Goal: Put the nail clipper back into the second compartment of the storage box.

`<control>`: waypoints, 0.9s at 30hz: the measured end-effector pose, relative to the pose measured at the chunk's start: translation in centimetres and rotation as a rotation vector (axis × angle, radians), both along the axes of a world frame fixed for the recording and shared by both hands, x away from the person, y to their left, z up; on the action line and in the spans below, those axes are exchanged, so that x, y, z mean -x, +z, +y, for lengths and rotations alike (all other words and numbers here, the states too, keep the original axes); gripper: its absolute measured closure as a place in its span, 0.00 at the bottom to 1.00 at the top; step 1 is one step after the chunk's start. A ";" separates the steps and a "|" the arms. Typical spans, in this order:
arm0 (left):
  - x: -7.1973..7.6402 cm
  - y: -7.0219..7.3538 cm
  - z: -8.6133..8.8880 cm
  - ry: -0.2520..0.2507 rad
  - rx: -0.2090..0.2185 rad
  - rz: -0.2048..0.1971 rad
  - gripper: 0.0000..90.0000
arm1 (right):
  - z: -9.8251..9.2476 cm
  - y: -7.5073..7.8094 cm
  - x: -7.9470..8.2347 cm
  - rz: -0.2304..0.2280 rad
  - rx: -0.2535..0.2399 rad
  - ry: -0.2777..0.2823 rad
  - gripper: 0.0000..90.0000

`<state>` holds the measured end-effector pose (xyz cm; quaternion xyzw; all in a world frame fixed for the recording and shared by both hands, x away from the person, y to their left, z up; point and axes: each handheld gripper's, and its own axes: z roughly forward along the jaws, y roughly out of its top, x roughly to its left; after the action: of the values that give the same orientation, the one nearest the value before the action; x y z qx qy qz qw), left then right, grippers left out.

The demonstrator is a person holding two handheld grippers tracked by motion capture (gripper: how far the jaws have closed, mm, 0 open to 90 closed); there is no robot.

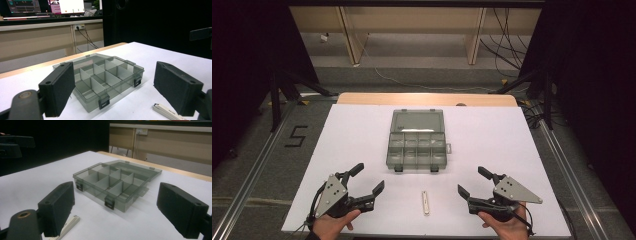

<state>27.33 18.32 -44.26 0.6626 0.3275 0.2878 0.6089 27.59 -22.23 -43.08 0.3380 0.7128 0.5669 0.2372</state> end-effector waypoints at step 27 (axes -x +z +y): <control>-0.2 -0.1 -0.1 -0.003 -0.004 0.001 0.19 | 2.5 0.1 -0.4 0.052 0.045 0.149 0.27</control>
<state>27.48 18.23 -44.34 0.6646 0.3265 0.2872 0.6077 28.00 -19.69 -42.96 0.2932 0.7544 0.5580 0.1833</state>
